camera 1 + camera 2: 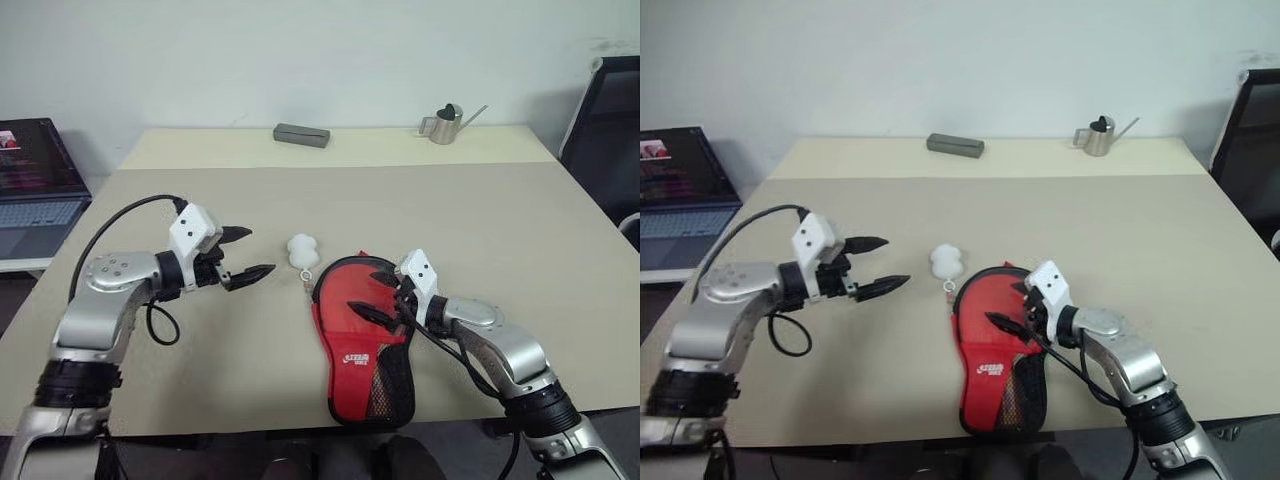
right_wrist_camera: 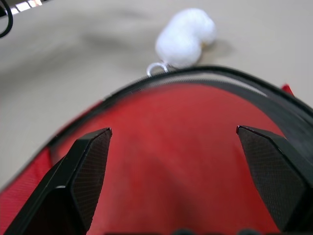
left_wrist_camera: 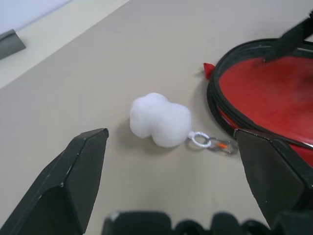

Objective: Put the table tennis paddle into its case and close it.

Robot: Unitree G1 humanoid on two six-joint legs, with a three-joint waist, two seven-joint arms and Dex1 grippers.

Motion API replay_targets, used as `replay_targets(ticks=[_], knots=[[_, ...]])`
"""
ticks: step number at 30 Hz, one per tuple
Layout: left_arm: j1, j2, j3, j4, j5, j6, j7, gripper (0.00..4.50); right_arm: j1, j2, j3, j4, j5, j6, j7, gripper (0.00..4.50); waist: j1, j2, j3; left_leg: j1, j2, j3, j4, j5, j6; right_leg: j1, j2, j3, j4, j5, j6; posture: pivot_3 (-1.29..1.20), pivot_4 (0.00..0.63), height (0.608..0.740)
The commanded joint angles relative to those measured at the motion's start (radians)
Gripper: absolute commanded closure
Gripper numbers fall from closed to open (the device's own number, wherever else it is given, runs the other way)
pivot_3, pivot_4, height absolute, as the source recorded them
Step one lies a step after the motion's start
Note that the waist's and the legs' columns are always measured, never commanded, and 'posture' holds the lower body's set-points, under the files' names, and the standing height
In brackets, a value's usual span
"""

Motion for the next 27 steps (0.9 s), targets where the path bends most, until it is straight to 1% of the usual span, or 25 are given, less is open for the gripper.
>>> replay_targets(ticks=[1, 9, 13, 18, 24, 27], knots=[[-0.061, -0.032, -0.021, 0.051, 0.013, 0.013, 0.003, 0.0, -0.003, 0.031, -0.006, 0.009, -0.028, -0.048, -0.008, 0.02, -0.003, 0.0, 0.0, 0.0, 0.0, 0.0, 0.0, 0.0, 0.0, 0.0, 0.0, 0.0, 0.0, 0.0, 0.0, 0.0, 0.15, 0.74], [-0.156, -0.102, -0.085, 0.193, 0.073, 0.007, -0.001, 0.0, -0.006, 0.065, -0.013, 0.04, -0.067, -0.06, -0.006, 0.02, -0.003, 0.0, 0.0, 0.0, 0.0, 0.0, 0.0, 0.001, -0.001, 0.0, 0.0, 0.0, 0.0, 0.0, 0.0, 0.0, 0.15, 0.74], [-0.239, -0.178, -0.111, 0.332, 0.142, -0.062, 0.071, 0.0, -0.004, 0.078, -0.018, 0.039, -0.07, -0.052, -0.007, 0.02, -0.001, 0.0, 0.0, 0.0, 0.0, 0.0, 0.001, 0.001, -0.001, 0.0, 0.0, 0.0, 0.001, 0.0, 0.0, 0.0, 0.15, 0.74], [-0.327, -0.262, -0.137, 0.506, 0.205, -0.163, 0.112, 0.0, 0.002, 0.098, -0.012, 0.026, -0.074, -0.04, -0.008, 0.02, -0.002, -0.001, 0.0, 0.0, -0.001, 0.0, 0.001, 0.001, -0.002, 0.0, 0.0, 0.0, 0.001, 0.0, 0.0, 0.0, 0.15, 0.74], [-0.373, -0.319, -0.151, 0.662, 0.256, -0.216, 0.134, 0.0, 0.01, 0.115, -0.015, 0.016, -0.074, -0.032, -0.019, 0.02, -0.005, -0.001, 0.0, 0.0, -0.001, 0.0, 0.001, 0.002, -0.003, -0.001, 0.001, 0.0, 0.001, 0.0, 0.0, 0.0, 0.15, 0.74], [-0.375, -0.329, -0.153, 0.702, 0.27, -0.216, 0.126, 0.0, 0.007, 0.125, -0.031, 0.015, -0.074, -0.033, -0.042, 0.02, -0.005, -0.001, 0.0, 0.0, -0.001, 0.0, 0.001, 0.002, -0.003, -0.001, 0.001, 0.0, 0.001, 0.0, 0.0, 0.0, 0.15, 0.74]])
